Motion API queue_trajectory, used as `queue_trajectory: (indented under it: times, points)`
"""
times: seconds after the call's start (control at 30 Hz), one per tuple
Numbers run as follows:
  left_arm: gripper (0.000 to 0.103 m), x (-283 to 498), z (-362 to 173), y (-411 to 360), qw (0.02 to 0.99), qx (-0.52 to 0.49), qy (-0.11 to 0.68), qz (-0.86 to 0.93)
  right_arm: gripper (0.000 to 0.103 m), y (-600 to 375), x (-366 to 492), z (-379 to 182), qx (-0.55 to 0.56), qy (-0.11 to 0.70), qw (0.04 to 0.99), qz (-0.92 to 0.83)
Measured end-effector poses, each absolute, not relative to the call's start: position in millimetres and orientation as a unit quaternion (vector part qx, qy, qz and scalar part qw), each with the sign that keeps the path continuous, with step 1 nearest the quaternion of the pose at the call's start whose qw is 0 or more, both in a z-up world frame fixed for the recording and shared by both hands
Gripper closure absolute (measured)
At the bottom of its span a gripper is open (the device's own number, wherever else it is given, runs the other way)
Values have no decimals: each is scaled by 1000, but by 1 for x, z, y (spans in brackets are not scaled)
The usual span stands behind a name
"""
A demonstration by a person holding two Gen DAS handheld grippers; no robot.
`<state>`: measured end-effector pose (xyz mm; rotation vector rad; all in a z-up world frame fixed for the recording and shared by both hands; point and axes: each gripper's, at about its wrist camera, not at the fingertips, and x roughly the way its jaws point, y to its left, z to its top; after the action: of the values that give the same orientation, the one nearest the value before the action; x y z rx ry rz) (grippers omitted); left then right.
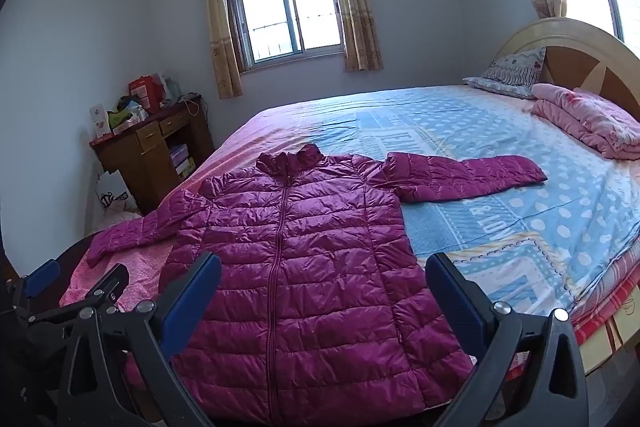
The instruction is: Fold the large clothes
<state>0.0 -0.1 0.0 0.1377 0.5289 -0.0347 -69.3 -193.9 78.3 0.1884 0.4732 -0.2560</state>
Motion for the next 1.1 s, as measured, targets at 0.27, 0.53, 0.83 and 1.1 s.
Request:
queue_trajectory:
  times: [0.27,0.53,0.83,1.1]
  points:
    - [0,5,-1,3,960,53,273,-26,1,-194,-68,76,91,235,958,-134]
    - [0,2,-3,-2,962,62,265,-29,1,-194,-65,73,87,245,956,-135]
    - [0,0,-3,-2,962,60,265,-32,1,-198,-64,71,98,251,953,-138]
    - [0,0,-2,-2,962,60,265,-33,1,-197,-63,70,97,253,953,-135]
